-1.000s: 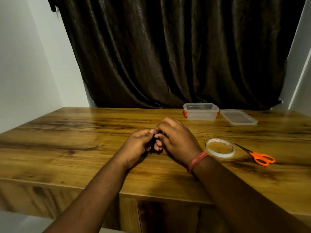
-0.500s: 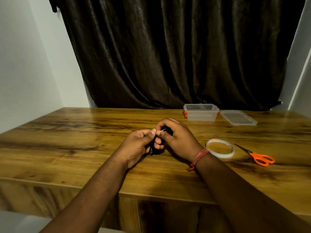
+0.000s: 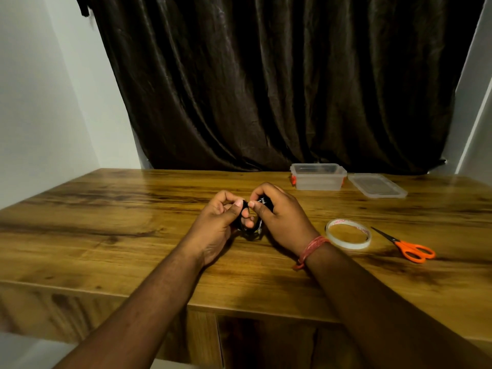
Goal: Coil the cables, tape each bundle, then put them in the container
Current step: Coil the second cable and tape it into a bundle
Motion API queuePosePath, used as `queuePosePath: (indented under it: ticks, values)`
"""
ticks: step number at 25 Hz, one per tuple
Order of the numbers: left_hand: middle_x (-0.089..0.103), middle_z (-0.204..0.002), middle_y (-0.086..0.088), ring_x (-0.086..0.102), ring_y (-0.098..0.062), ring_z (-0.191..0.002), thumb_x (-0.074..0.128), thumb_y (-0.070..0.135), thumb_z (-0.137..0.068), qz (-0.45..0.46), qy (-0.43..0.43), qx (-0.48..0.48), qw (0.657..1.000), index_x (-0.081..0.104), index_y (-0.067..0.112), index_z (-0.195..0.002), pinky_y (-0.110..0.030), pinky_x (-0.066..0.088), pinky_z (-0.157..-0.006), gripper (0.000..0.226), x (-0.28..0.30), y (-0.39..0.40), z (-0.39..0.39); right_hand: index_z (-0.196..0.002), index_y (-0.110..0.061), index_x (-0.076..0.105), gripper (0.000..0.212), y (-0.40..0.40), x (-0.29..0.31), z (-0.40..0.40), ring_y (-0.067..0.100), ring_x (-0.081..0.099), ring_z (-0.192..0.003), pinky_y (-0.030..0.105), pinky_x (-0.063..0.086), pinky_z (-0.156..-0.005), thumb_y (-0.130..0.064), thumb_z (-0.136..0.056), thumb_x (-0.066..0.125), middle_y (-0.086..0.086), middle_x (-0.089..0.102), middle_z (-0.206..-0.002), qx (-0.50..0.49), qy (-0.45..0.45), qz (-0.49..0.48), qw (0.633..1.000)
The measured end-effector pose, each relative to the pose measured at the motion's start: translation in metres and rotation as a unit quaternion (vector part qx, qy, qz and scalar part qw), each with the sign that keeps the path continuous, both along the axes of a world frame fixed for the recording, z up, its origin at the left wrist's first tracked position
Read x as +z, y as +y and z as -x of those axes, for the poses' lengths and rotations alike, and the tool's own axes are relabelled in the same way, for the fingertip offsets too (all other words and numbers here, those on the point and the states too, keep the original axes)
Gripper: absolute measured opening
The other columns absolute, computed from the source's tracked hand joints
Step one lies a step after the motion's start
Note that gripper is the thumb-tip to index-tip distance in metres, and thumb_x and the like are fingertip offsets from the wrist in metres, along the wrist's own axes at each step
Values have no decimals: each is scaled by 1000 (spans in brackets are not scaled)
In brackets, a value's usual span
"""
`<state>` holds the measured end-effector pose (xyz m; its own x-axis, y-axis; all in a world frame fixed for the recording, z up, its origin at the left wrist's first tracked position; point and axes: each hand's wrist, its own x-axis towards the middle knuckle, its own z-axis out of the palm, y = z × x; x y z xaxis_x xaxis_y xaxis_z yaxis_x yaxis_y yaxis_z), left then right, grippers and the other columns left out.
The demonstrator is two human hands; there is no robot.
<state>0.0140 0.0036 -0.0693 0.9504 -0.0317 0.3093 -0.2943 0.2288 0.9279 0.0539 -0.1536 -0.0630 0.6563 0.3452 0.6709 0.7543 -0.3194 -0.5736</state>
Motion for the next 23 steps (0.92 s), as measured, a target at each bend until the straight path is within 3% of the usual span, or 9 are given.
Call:
queuePosePath:
  ticks: [2, 7, 12, 17, 19, 23]
  values:
    - [60, -72, -7, 59, -16, -60, 43, 5, -102, 32, 17, -22, 999, 51, 9, -96, -31, 53, -70, 10, 3, -2, 2, -91, -20, 59, 4, 0, 0, -2, 5, 56, -87, 20, 46, -72, -17, -93, 61, -10, 60, -91, 0, 11, -10, 1000]
    - [53, -68, -5, 44, -12, -55, 35, 1, -103, 78, 72, -54, 993, 47, 10, -93, -19, 45, -49, 18, 4, -3, 4, -91, -21, 59, 4, 0, -3, -3, 7, 55, -84, 26, 46, -72, -18, -93, 61, -10, 59, -89, -8, 13, -5, 1000]
    - [50, -70, -5, 42, -10, -54, 39, 1, -98, 117, 84, -103, 984, 45, 14, -90, -21, 41, -54, 16, 0, 2, 0, -92, -18, 60, 2, -1, -3, -3, 7, 55, -84, 24, 45, -72, -17, -93, 62, -9, 60, -89, -6, 15, -5, 1000]
    - [47, -69, -6, 37, -10, -55, 38, -4, -97, 92, 69, -92, 989, 49, 9, -120, -19, 33, -54, 29, -2, 4, -5, -92, -19, 59, 3, 0, -3, -3, 5, 55, -85, 22, 44, -71, -18, -93, 62, -10, 60, -90, -4, 16, -2, 1000]
    - [46, -70, -6, 37, -10, -56, 36, -3, -98, 69, 55, -88, 992, 51, 3, -123, -16, 35, -53, 30, -2, 2, -5, -93, -18, 60, 2, 0, -3, -3, 6, 55, -87, 22, 44, -72, -18, -93, 62, -8, 61, -92, -4, 18, -2, 1000]
    - [45, -72, -9, 37, -11, -53, 34, -1, -100, 76, 53, -69, 993, 53, 4, -107, -18, 47, -52, 21, 3, -2, 2, -93, -19, 60, 2, 0, -4, -2, 4, 54, -85, 21, 44, -72, -18, -93, 62, -11, 59, -90, -5, 15, -1, 1000]
